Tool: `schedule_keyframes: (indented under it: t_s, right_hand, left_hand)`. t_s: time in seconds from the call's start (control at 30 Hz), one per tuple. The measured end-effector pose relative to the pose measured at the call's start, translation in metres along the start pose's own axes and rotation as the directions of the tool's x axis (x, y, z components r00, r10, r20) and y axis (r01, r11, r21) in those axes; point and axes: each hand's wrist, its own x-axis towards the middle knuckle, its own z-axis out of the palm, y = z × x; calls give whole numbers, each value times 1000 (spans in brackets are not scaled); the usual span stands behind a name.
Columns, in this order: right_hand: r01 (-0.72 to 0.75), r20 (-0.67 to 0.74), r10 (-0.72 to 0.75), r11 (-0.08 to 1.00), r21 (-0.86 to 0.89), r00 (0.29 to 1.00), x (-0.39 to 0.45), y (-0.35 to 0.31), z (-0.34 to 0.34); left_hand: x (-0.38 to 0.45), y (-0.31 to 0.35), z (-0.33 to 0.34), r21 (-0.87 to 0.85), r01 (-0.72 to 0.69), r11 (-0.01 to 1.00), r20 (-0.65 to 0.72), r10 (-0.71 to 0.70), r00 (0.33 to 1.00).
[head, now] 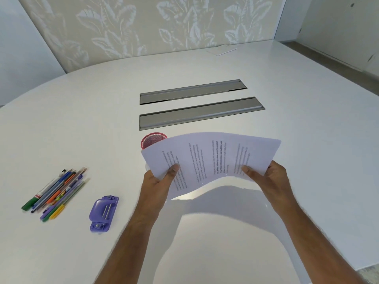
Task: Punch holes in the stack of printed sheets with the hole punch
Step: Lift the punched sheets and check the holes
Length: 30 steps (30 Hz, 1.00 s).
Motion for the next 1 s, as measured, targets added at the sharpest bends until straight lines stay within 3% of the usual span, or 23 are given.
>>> schedule_keyframes:
  t_s: [0.13,0.27,0.4,0.5,0.67,0.87,1.0]
  right_hand:
    - [33,-17,-32,999,42,999,5,-5,-6]
    - [31,-4,-31,970,243,1000,8,-7,-5]
    - [-23,31,9,875,484,999,6,-12,13]
    - [-43,121,-32,823,566,992,4,-15,27]
    - [-21,116,-54,825,565,992,0,-17,39]
    - [52,18,-71,858,511,997,0,-29,30]
    - [88,-66,-63,855,511,996,2,-35,24]
  left_hand:
    - [2,3,-6,-138,-16,990,-3,15,1000]
    - [1,6,-5,-243,-4,970,34,12,999]
    - [-2,10,2,-316,21,949,73,3,997]
    - [-4,8,7,-350,35,936,99,0,995]
    - [-4,1,9,-397,18,918,136,39,990]
    - [-1,-1,-6,-409,7,912,64,21,998]
    - [-2,1,-15,-161,-13,987,115,32,993]
